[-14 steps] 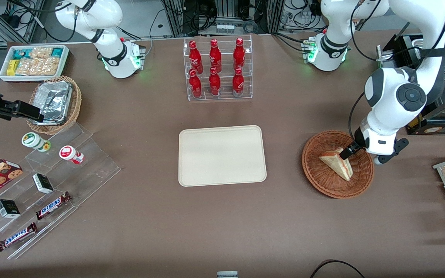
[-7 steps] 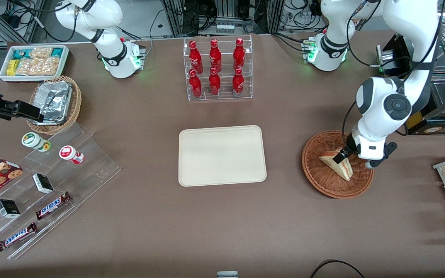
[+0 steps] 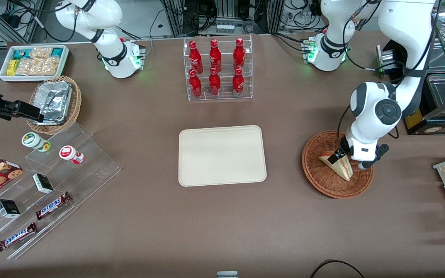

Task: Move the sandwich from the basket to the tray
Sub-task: 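Close the left gripper around the wrapped sandwich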

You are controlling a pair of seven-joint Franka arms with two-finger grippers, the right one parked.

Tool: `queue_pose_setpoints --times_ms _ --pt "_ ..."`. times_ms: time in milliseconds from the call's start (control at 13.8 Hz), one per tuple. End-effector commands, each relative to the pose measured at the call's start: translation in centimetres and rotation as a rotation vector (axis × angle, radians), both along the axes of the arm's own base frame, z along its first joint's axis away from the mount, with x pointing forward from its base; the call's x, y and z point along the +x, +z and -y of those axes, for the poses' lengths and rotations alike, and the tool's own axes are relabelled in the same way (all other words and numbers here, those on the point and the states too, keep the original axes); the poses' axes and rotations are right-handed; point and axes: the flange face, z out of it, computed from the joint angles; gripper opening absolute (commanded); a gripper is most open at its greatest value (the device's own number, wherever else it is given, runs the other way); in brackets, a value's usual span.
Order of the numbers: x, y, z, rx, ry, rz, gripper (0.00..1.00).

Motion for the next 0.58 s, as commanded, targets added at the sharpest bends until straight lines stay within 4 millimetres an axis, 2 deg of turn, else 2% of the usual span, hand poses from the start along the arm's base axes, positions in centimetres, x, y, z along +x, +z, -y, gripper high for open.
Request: queue_pose_setpoints --times_ms 0,72,145,217,290,362,435,507 --pt "-0.07 -1.14 0.05 -0.002 0.018 0.007 1.0" --pt "-0.09 -1.31 -0.04 -0.001 0.019 0.004 0.99" --pt "-0.01 -1.51 -0.03 -0.001 0.019 0.003 0.91" --pt "0.02 -1.62 -0.02 -0.001 0.021 0.001 0.67" --pt "0.06 -1.57 -0.02 -0.001 0.019 0.001 0.35" --pt "0.15 -1.43 -0.17 -0.001 0.021 0.004 0.1" --pt "0.27 -1.16 -0.16 -0.002 0.018 0.009 0.0" --pt "0.51 -0.91 -0.22 -0.001 0.013 0.012 0.0"
